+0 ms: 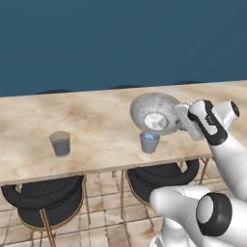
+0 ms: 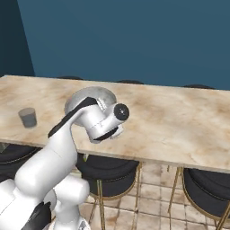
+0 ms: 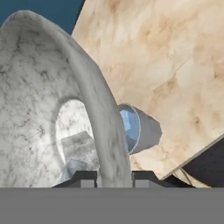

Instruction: There are four ice cubes in the ice bowl. Place two ice cubes in each glass of water.

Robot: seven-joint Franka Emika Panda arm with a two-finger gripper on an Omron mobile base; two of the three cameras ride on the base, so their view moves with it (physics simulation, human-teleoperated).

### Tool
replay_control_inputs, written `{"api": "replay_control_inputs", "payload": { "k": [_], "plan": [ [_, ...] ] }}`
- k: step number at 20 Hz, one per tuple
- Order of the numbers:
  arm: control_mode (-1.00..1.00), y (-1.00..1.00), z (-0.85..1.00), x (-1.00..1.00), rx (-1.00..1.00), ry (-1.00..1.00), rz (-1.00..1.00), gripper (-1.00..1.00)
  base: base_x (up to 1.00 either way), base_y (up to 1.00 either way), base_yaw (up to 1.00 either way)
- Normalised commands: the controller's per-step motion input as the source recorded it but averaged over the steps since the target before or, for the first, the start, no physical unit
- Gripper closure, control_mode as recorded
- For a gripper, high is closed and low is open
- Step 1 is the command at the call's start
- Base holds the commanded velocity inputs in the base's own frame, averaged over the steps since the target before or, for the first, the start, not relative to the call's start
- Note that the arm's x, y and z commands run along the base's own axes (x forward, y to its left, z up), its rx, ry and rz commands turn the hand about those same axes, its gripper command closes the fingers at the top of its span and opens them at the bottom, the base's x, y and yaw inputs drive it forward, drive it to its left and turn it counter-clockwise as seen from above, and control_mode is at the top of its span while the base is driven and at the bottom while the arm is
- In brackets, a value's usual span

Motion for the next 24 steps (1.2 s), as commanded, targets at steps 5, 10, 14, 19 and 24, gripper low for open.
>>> {"api": "replay_control_inputs", "payload": {
  "k": [5,10,14,19,24],
  "plan": [
    [1.00,0.00,0.00,0.00,0.00,0.00,0.00,1.00,-0.05,1.00,0.00],
    [1.00,0.00,0.00,0.00,0.00,0.00,0.00,1.00,0.11,0.95,0.00],
    [1.00,0.00,0.00,0.00,0.00,0.00,0.00,1.00,0.71,0.21,-0.06],
    [1.00,0.00,0.00,0.00,0.00,0.00,0.00,1.00,0.75,0.07,-0.07],
    [1.00,0.00,0.00,0.00,0.00,0.00,0.00,1.00,0.45,-0.35,0.00]
  ]
}}
